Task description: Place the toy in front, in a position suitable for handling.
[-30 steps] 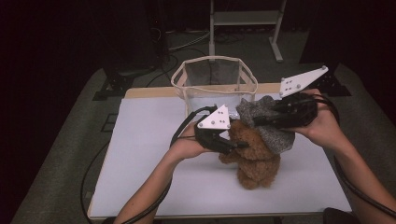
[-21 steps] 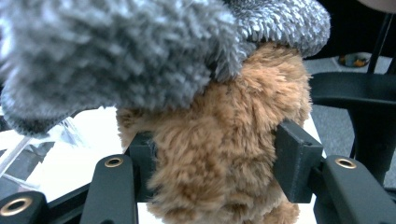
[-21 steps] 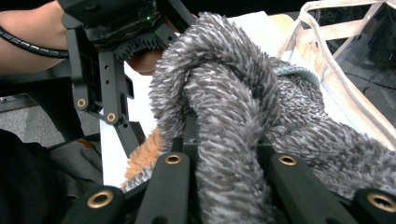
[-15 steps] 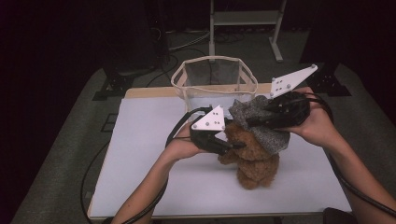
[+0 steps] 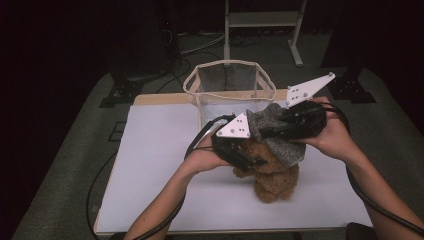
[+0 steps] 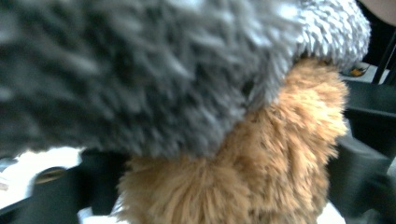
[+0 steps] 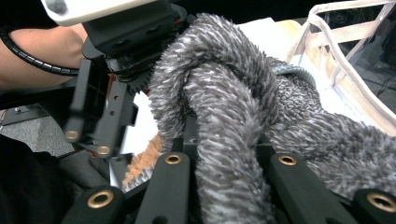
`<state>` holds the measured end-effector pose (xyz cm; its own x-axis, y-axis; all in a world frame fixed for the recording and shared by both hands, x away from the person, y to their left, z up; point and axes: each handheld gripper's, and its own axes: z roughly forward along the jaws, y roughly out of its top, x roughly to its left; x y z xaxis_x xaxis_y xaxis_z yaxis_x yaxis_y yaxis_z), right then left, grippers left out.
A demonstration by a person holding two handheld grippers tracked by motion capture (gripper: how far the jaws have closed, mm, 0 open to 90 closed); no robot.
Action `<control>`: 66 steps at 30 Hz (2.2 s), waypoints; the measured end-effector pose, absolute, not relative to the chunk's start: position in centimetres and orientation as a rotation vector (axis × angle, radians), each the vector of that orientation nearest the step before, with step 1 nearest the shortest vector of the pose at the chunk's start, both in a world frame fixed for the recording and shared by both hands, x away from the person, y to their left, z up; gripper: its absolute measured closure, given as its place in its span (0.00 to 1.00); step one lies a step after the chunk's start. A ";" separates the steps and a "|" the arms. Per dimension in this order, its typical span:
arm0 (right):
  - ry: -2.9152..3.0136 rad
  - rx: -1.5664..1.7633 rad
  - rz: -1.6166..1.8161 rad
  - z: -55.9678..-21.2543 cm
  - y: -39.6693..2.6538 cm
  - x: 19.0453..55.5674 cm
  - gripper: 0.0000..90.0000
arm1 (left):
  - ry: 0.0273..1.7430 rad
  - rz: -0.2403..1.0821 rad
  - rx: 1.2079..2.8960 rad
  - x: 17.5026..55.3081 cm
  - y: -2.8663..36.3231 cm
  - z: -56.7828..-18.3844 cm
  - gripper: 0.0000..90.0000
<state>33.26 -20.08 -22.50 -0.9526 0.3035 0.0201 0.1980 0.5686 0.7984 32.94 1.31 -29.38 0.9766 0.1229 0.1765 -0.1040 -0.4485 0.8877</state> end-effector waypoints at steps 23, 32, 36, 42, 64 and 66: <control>2.580 0.515 1.528 -26.1 -21.4 33.8 0.83 | 0.135 0.289 2.036 32.5 9.2 -31.0 0.24; 2.667 0.529 1.571 -31.6 -17.7 35.3 0.83 | 0.250 0.304 2.042 31.8 14.3 -33.9 0.21; 2.714 0.537 1.573 -33.8 -16.2 35.8 0.83 | 0.307 0.295 2.053 31.4 16.5 -35.5 0.21; 2.773 0.517 1.473 -35.4 -14.0 35.9 0.83 | 0.347 0.327 1.985 30.2 19.7 -35.9 0.21; 2.664 0.757 1.461 -37.0 -21.2 35.4 0.82 | 0.253 0.425 2.062 32.0 17.6 -38.7 0.13; 2.662 0.789 1.448 -37.7 -22.0 35.2 0.82 | 0.238 0.448 2.088 32.3 17.4 -39.0 0.11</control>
<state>35.24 -21.95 -37.65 -0.8730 0.4330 0.2245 0.4238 0.4453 0.7888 32.33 17.45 -39.02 0.9138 0.3409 0.2208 -0.0085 -0.5274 0.8496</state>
